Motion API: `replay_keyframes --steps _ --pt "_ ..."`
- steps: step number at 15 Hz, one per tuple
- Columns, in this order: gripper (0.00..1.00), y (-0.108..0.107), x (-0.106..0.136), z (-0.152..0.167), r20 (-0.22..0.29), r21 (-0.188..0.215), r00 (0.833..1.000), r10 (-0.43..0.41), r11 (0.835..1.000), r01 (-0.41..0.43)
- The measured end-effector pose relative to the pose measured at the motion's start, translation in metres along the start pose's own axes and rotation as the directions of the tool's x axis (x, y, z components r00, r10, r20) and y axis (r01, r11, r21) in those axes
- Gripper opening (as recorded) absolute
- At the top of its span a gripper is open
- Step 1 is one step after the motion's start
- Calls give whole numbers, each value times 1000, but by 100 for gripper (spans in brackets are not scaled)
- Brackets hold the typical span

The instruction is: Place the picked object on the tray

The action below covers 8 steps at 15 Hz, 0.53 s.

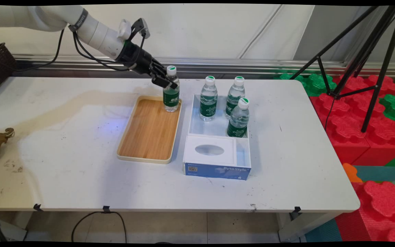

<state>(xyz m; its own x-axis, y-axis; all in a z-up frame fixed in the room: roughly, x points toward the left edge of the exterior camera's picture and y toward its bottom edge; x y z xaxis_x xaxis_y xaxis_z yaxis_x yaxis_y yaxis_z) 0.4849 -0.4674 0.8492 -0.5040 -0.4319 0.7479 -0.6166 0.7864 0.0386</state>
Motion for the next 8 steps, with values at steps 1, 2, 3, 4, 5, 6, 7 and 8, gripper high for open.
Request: replay_keyframes --steps 1,2,3,4,5,6,7,8 --pt "0 -2 -2 2 2 1 1000 -2 1000 2" --pt "0 -3 -4 3 4 1 1000 -4 1000 4" --pt "0 -4 -6 4 6 1 1000 -5 1000 5" --pt "0 -5 -8 6 5 -1 1000 -6 1000 6" --pt "100 -6 -9 6 5 -2 1000 -6 1000 6" --pt "100 -6 -8 7 1 -5 1000 -5 1000 5" --pt "100 -7 -7 7 -2 -8 1000 -2 1000 2" --pt "100 -7 -6 6 -6 -11 1000 0 1000 0"
